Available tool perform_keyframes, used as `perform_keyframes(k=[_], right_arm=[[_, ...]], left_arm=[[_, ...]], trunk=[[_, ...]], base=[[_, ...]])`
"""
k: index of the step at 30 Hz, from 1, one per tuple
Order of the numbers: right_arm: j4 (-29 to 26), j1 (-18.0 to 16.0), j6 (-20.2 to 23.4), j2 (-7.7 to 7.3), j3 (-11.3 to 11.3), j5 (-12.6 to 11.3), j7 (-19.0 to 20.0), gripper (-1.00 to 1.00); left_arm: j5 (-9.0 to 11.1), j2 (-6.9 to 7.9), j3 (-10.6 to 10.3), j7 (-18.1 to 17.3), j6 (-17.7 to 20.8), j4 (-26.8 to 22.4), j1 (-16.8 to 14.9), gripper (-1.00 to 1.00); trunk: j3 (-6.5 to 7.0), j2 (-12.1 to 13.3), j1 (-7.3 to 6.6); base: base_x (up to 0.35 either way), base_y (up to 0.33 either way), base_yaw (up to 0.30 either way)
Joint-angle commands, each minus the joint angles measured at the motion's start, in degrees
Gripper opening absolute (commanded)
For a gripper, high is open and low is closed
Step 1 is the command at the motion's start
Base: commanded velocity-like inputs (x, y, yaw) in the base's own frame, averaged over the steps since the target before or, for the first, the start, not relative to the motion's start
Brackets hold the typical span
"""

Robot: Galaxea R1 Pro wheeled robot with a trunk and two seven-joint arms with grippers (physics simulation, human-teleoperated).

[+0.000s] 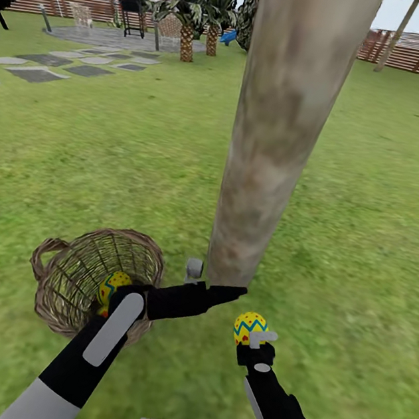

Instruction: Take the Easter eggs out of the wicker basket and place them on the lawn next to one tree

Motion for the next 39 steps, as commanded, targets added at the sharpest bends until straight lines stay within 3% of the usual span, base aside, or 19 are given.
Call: perform_keyframes(k=[1,34,39], right_arm=[[-0.07,-0.01,0.63,-0.02,0.26,0.61,-0.35,-1.0],[-0.67,-0.1,0.68,0.24,0.35,0.7,-0.35,-1.0],[-0.67,-0.1,0.67,0.24,0.35,0.7,-0.34,-1.0]], left_arm=[[0.11,-0.02,0.05,-0.09,0.32,0.01,-0.03,1.0],[0.11,-0.02,-0.02,-0.09,0.23,-0.04,-0.03,1.0],[0.11,-0.02,0.04,-0.09,0.23,-0.04,-0.03,1.0]], trunk=[[-0.27,-0.03,0.01],[-7.58,-0.47,0.86],[-7.58,-0.47,0.86]], base=[[0.0,0.0,0.0],[0.0,0.0,0.0],[0.0,0.0,0.0]])
